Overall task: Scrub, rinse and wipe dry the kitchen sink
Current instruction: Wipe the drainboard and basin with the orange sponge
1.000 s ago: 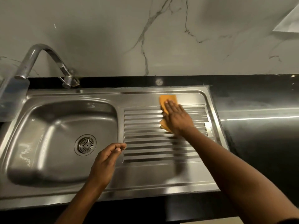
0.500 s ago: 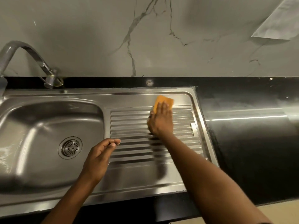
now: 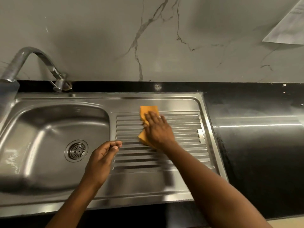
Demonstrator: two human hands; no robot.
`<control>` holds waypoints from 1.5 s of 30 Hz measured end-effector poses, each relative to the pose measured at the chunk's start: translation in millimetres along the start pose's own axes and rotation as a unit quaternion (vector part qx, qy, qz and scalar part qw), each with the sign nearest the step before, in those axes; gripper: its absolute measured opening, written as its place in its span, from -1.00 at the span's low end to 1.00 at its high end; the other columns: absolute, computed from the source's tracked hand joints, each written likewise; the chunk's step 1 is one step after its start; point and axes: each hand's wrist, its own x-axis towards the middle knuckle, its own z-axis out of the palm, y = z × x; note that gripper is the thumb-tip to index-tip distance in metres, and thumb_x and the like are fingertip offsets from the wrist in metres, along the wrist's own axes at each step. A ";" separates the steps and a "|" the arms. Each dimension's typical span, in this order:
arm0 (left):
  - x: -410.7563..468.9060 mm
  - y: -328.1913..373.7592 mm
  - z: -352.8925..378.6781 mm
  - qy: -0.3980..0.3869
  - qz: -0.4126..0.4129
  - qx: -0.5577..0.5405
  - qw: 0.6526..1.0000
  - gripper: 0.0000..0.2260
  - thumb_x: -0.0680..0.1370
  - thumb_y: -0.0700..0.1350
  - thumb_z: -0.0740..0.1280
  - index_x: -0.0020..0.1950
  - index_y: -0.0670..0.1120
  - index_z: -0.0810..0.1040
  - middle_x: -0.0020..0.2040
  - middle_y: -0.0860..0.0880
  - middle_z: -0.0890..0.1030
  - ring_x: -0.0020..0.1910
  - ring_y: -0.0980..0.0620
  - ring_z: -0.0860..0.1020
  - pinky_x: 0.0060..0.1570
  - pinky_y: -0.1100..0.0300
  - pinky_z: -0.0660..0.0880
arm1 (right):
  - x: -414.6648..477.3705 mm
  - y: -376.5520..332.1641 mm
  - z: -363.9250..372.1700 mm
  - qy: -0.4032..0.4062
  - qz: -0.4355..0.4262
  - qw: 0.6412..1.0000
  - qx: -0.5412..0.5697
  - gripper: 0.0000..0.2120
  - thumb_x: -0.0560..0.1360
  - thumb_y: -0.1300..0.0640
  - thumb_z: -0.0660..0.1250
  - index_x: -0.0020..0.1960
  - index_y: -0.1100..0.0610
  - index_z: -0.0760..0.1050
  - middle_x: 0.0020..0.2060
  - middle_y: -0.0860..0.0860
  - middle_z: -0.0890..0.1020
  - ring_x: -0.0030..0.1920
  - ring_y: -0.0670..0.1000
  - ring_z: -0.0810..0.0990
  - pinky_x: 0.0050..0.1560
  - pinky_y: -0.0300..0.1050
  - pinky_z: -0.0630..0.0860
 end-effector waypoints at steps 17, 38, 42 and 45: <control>11.4 -7.3 -6.0 -0.028 -0.007 0.021 0.999 -0.80 0.71 -0.11 0.29 0.20 0.08 0.68 0.17 0.15 0.72 0.26 0.12 0.63 0.33 0.03 0.52 | 1.2 -6.2 10.9 0.023 0.214 0.976 0.033 -0.25 0.65 -0.23 -0.26 0.68 0.22 -0.07 0.67 0.23 0.00 0.66 0.28 -0.11 0.63 0.26 -0.07; 13.0 -6.2 -2.7 0.042 0.013 0.006 0.999 -0.83 0.68 -0.07 0.30 0.14 0.09 0.68 0.02 0.13 0.73 -0.03 0.22 0.66 0.05 0.15 0.54 | -31.6 21.0 -7.9 -0.009 -0.015 0.999 -0.036 -0.39 0.70 -0.20 -0.22 0.66 0.00 0.15 0.63 0.03 0.24 0.63 0.06 0.19 0.65 0.14 -0.03; 13.2 -11.6 1.3 0.036 0.007 0.015 0.999 -0.79 0.71 -0.14 0.28 0.13 0.11 0.69 0.03 0.10 0.74 0.00 0.20 0.66 0.08 0.14 0.56 | -64.5 96.1 -24.8 0.014 0.089 0.994 -0.055 -0.41 0.71 -0.22 -0.18 0.67 -0.01 0.07 0.62 0.02 0.22 0.61 0.09 0.22 0.64 0.18 0.03; 11.2 -12.1 -0.1 0.028 0.006 0.012 1.000 -0.76 0.72 -0.18 0.25 0.14 0.09 0.68 0.04 0.09 0.73 0.01 0.21 0.67 0.10 0.16 0.56 | -78.8 129.4 -32.4 0.025 0.167 0.985 -0.034 -0.39 0.71 -0.22 -0.19 0.69 0.01 0.02 0.65 0.06 0.17 0.64 0.12 0.15 0.66 0.16 -0.03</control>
